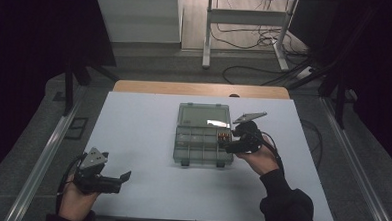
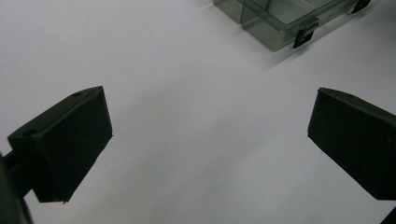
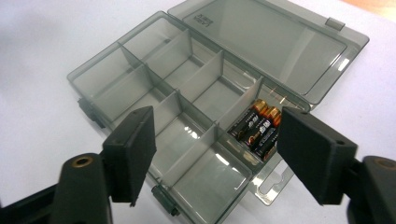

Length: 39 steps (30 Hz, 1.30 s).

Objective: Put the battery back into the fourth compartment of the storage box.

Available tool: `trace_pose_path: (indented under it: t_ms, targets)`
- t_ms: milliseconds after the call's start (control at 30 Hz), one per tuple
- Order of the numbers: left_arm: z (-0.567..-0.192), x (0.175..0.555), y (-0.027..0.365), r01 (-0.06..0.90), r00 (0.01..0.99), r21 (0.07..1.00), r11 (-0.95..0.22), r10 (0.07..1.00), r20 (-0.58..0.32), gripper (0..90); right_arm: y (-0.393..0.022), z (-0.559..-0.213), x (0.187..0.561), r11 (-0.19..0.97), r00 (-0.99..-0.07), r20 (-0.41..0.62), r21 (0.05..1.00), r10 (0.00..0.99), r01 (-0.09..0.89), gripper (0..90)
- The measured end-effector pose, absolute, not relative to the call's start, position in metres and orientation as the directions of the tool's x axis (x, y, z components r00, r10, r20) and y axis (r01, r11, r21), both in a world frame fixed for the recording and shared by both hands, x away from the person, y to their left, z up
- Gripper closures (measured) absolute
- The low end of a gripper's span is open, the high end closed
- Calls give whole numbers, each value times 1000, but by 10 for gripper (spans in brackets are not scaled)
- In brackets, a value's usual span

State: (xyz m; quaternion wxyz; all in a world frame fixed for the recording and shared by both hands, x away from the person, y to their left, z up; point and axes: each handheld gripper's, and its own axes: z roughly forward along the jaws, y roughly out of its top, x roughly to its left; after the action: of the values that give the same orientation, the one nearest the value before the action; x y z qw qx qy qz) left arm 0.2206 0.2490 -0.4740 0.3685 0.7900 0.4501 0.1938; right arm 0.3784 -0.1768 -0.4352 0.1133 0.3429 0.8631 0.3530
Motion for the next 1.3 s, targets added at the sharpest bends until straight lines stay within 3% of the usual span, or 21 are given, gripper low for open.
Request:
trace_pose_path:
  t_ms: [667,1300]
  targets:
    - [-474,220,250,569,524,759,-316,851,-38,2,-191,-430,339,540,-756,-46,729,653,422,1]
    - [-475,221,251,566,530,764,-309,847,-50,1,-232,-435,301,436,-711,8,784,703,441,0]
